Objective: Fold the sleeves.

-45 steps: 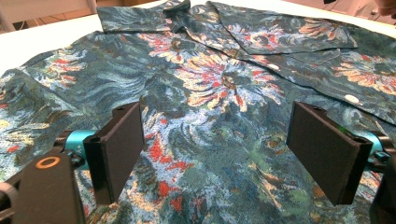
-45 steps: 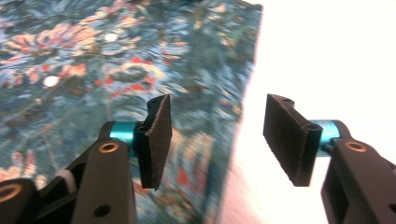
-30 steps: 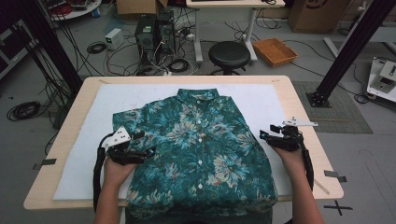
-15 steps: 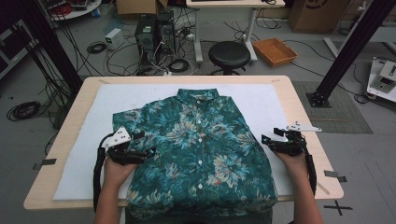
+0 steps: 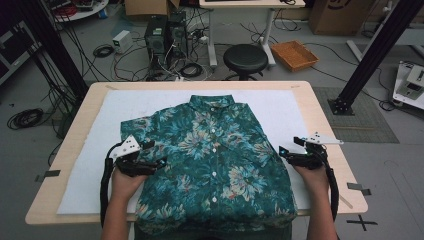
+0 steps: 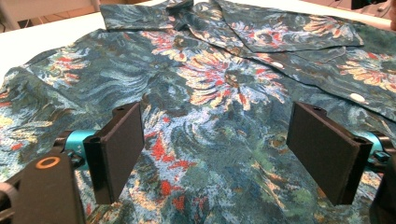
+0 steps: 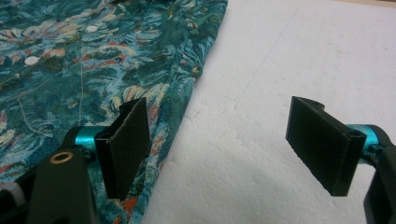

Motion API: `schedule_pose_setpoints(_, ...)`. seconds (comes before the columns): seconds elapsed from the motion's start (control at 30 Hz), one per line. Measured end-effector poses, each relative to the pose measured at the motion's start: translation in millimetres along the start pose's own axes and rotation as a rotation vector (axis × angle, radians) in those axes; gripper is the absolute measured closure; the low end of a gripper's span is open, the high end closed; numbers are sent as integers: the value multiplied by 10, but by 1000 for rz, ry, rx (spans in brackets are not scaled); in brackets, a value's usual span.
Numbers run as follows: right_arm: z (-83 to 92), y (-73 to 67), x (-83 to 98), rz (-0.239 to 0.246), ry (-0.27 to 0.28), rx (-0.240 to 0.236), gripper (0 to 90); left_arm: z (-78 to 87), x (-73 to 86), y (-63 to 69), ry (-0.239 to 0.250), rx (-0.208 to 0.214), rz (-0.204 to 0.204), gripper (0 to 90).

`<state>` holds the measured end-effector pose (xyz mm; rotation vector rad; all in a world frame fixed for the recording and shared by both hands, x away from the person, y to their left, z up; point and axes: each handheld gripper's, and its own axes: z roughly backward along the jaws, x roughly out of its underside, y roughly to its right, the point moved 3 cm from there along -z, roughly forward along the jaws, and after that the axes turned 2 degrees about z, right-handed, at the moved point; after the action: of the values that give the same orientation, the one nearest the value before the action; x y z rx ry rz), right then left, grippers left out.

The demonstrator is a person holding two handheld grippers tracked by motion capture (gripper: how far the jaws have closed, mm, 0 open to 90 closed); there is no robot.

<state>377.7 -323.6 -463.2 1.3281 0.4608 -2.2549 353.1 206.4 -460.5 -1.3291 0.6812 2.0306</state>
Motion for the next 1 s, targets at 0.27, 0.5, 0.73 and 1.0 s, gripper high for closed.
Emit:
schedule_pose_setpoints(0.27,15,20,2,-21,15,-2,222,17,-8,-45,14,-11,49,197)
schedule_pose_setpoints(0.5,15,17,2,-12,18,-4,222,32,-38,-109,-36,-56,55,197)
schedule_pose_setpoints(0.73,14,17,2,-15,19,-6,222,66,-217,-258,-76,-94,32,197)
schedule_pose_setpoints(1.0,15,26,3,-29,18,-3,222,115,-377,-473,-108,-136,21,197)
